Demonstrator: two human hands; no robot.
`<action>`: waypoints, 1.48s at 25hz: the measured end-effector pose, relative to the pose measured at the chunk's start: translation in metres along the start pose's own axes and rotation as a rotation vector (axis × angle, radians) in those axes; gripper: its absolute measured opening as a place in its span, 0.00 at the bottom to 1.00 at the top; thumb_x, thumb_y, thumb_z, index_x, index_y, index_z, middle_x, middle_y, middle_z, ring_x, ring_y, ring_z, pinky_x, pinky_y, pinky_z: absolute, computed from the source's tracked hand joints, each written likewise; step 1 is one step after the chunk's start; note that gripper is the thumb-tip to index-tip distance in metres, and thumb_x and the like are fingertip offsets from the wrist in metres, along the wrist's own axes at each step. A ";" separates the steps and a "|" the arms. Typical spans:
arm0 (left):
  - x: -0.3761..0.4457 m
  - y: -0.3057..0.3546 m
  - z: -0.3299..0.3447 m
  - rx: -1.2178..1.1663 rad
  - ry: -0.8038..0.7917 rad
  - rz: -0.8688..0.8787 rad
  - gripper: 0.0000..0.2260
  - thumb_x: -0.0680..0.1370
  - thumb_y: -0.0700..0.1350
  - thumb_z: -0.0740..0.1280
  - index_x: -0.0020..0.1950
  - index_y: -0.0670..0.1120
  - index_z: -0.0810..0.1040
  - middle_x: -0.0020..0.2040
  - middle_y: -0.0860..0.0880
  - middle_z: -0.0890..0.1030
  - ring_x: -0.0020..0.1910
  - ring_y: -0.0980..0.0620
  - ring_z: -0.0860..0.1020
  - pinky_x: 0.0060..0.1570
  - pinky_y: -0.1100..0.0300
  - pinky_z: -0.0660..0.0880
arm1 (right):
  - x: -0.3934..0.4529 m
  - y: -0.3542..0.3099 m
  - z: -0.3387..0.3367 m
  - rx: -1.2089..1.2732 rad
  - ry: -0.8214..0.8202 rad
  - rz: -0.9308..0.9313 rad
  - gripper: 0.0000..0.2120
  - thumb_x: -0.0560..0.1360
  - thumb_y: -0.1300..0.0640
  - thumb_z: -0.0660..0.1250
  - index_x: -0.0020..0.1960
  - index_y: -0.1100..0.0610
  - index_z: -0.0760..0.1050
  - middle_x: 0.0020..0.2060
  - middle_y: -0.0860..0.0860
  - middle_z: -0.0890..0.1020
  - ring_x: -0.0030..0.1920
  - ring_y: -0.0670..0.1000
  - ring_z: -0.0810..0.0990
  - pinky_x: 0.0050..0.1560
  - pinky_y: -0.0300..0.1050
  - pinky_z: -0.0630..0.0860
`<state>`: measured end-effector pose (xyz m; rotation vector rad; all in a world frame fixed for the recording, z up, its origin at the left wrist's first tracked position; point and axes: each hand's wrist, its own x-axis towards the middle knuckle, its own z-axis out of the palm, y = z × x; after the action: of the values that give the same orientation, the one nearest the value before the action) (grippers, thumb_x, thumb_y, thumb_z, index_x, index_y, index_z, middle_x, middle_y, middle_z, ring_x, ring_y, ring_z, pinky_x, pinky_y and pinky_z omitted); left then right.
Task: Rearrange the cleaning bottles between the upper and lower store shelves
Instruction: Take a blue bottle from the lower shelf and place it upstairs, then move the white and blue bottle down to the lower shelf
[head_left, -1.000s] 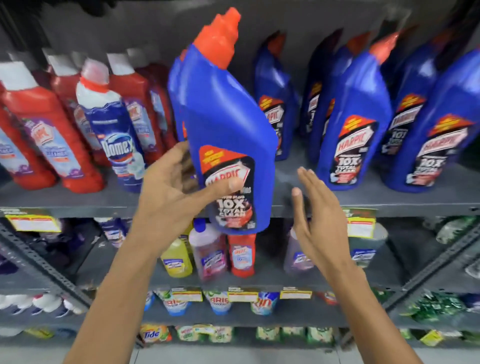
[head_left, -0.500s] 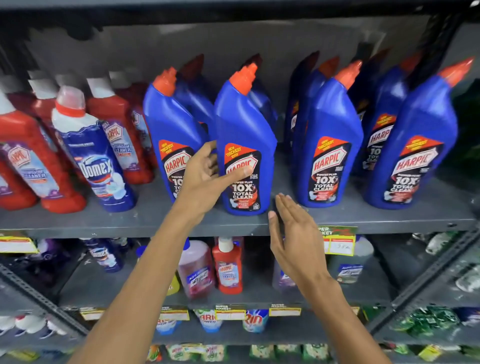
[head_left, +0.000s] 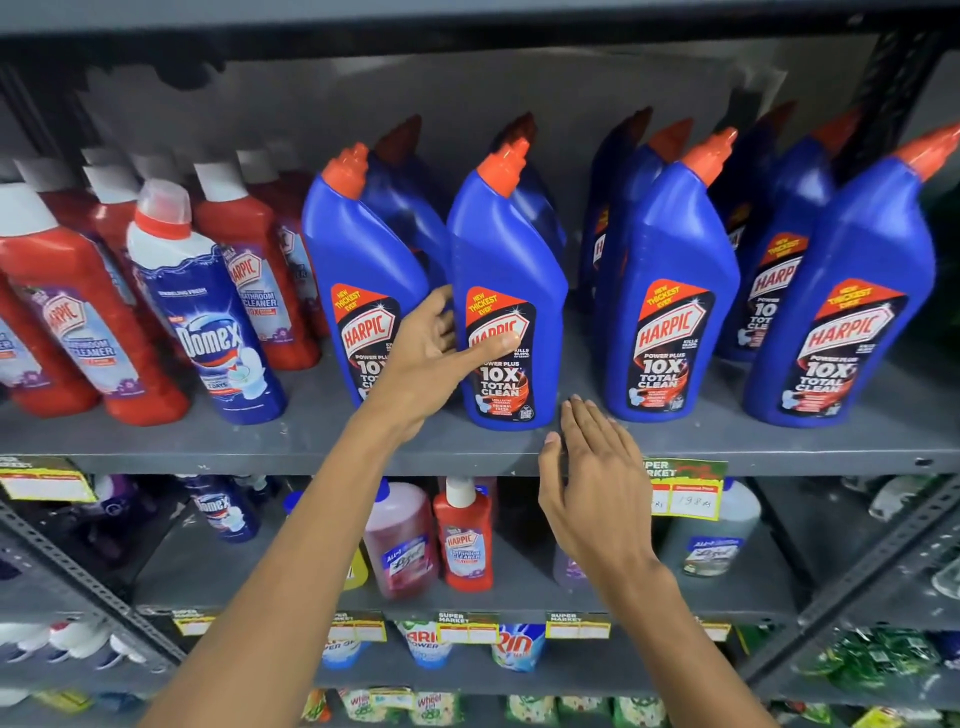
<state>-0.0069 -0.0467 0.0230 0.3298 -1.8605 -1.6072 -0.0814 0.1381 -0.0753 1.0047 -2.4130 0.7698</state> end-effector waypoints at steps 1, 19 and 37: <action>0.000 0.000 0.000 0.004 -0.005 -0.004 0.22 0.75 0.38 0.81 0.62 0.57 0.80 0.54 0.61 0.90 0.55 0.61 0.88 0.52 0.65 0.84 | 0.000 0.000 0.000 -0.002 -0.005 0.003 0.25 0.85 0.50 0.58 0.74 0.63 0.78 0.73 0.58 0.81 0.75 0.56 0.79 0.80 0.54 0.73; -0.007 -0.003 0.005 0.066 0.011 -0.009 0.22 0.77 0.43 0.80 0.64 0.60 0.77 0.55 0.66 0.88 0.58 0.64 0.86 0.56 0.68 0.82 | -0.001 -0.001 -0.003 -0.019 -0.065 0.017 0.24 0.87 0.50 0.59 0.78 0.61 0.74 0.77 0.56 0.77 0.79 0.54 0.74 0.84 0.53 0.67; -0.129 -0.010 -0.074 0.352 0.161 -0.075 0.17 0.75 0.51 0.81 0.62 0.51 0.87 0.58 0.55 0.90 0.58 0.58 0.88 0.64 0.58 0.82 | -0.034 -0.016 0.014 0.390 0.265 -0.112 0.26 0.84 0.58 0.63 0.81 0.63 0.68 0.81 0.55 0.72 0.85 0.54 0.65 0.86 0.54 0.61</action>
<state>0.1337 -0.0332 -0.0233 0.6686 -2.0196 -1.2529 -0.0494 0.1369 -0.0991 1.0882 -2.0056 1.2776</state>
